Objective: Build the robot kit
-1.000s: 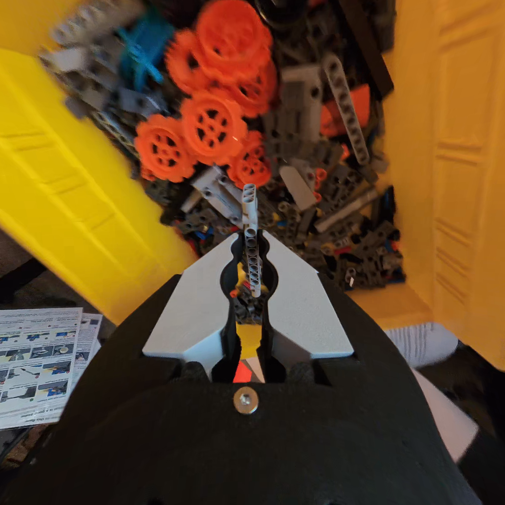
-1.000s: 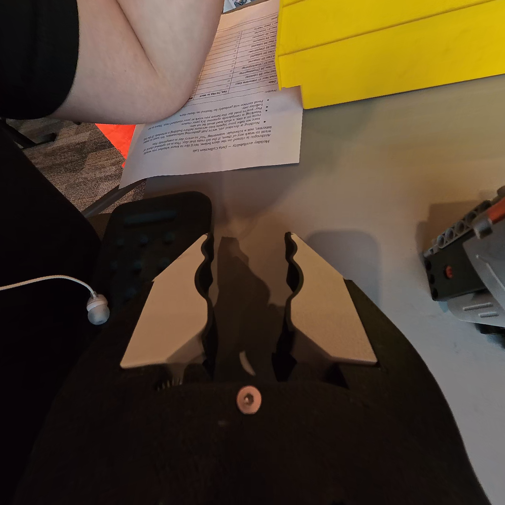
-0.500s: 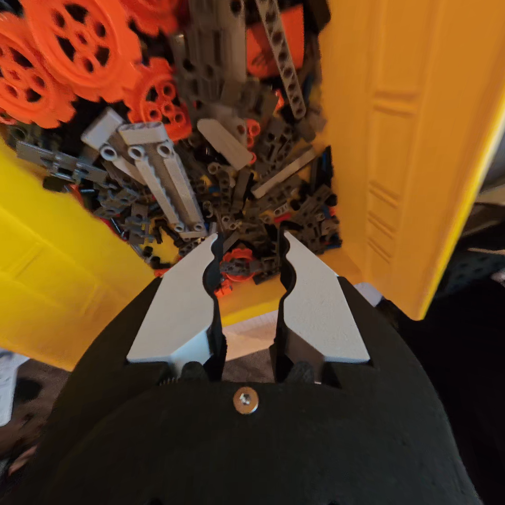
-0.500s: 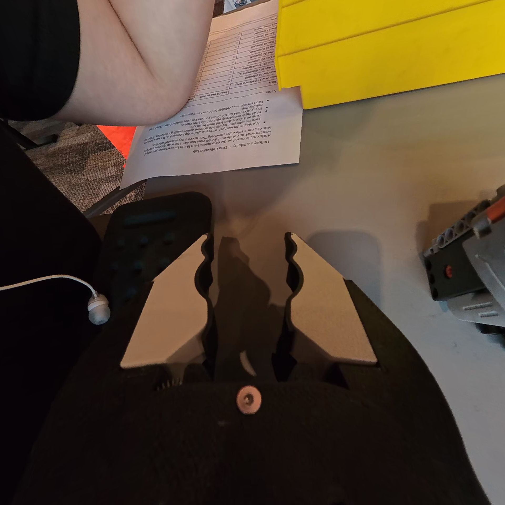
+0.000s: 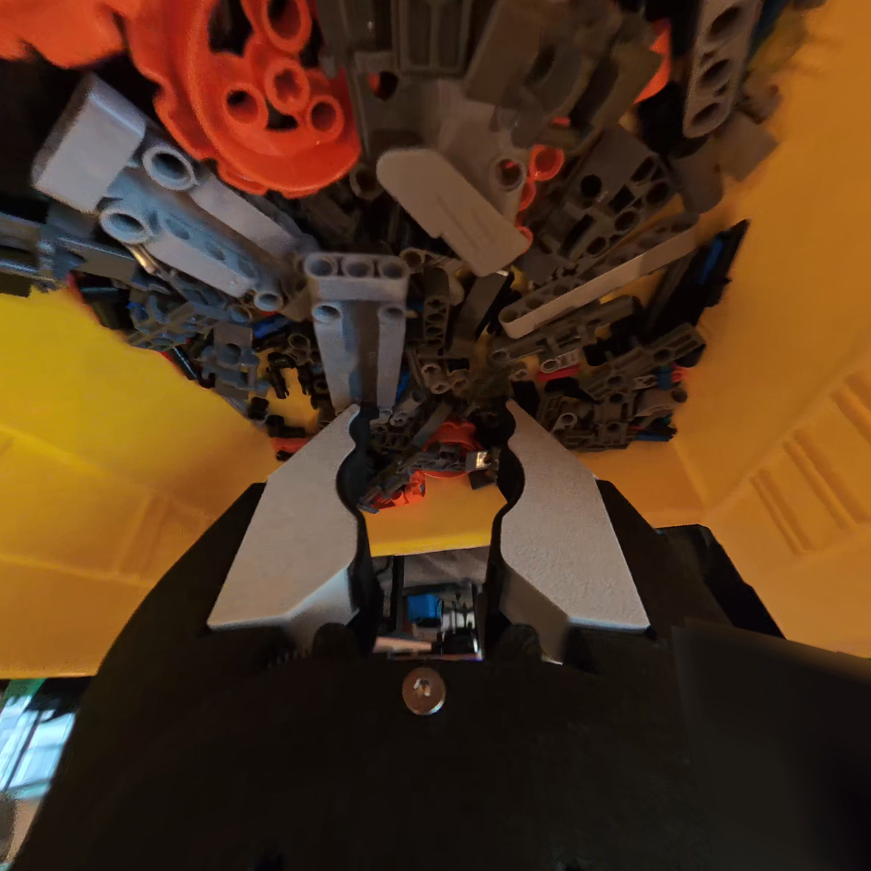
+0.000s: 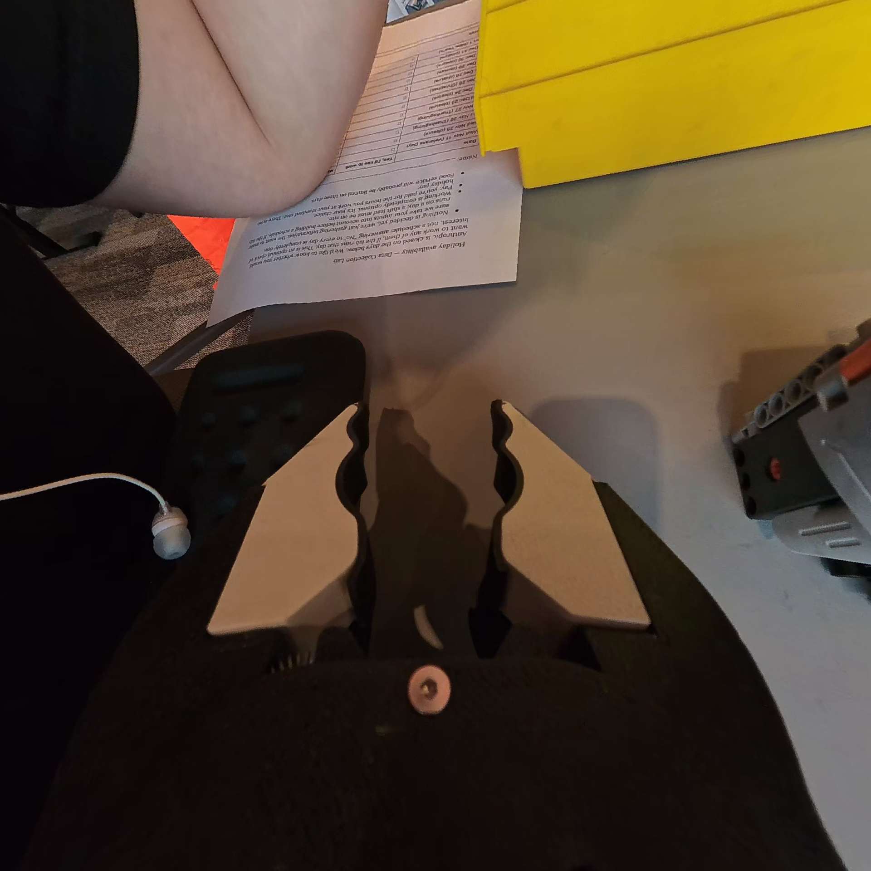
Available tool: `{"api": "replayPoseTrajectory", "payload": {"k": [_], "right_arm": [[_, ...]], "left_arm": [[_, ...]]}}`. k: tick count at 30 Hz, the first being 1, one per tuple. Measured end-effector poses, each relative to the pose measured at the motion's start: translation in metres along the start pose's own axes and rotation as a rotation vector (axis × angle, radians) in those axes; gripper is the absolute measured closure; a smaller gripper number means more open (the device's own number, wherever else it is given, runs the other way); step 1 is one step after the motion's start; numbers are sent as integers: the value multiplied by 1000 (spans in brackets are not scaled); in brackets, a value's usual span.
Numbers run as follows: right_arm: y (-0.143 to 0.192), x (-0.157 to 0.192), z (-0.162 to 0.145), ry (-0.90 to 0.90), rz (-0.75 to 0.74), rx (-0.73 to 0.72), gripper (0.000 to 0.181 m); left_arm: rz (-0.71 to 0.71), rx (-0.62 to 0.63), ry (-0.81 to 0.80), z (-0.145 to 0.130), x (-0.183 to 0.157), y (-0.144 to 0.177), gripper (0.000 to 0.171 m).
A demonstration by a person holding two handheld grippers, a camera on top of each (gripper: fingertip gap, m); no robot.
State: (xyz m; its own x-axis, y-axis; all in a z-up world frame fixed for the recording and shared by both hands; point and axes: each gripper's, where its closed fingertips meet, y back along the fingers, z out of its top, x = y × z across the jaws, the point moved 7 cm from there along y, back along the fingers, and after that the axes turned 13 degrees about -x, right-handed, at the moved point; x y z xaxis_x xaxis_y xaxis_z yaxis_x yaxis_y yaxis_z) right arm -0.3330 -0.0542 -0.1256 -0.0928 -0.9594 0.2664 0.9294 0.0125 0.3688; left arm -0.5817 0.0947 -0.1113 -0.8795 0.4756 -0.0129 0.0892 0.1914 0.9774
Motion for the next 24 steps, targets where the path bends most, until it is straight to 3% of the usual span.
{"api": "replayPoseTrajectory", "payload": {"k": [4, 5, 7, 12, 18, 20, 24], "right_arm": [[0, 0, 0, -1, 1, 0, 130], [0, 0, 0, -1, 1, 0, 130], [0, 0, 0, -1, 0, 0, 130], [0, 0, 0, 3, 0, 2, 130], [-1, -1, 1, -14, 3, -5, 133], [0, -3, 2, -40, 9, -15, 134], [2, -5, 4, -61, 1, -44, 134]], "left_arm": [[33, 18, 15, -1, 7, 0, 129], [51, 2, 13, -1, 11, 3, 145], [46, -50, 25, 0, 16, 8, 157], [71, -174, 51, 2, 30, 25, 157], [-45, -558, 44, 3, 23, 80, 157], [-119, -592, 21, 0, 19, 99, 157], [-96, -586, -69, 2, 25, 128, 157]]}}
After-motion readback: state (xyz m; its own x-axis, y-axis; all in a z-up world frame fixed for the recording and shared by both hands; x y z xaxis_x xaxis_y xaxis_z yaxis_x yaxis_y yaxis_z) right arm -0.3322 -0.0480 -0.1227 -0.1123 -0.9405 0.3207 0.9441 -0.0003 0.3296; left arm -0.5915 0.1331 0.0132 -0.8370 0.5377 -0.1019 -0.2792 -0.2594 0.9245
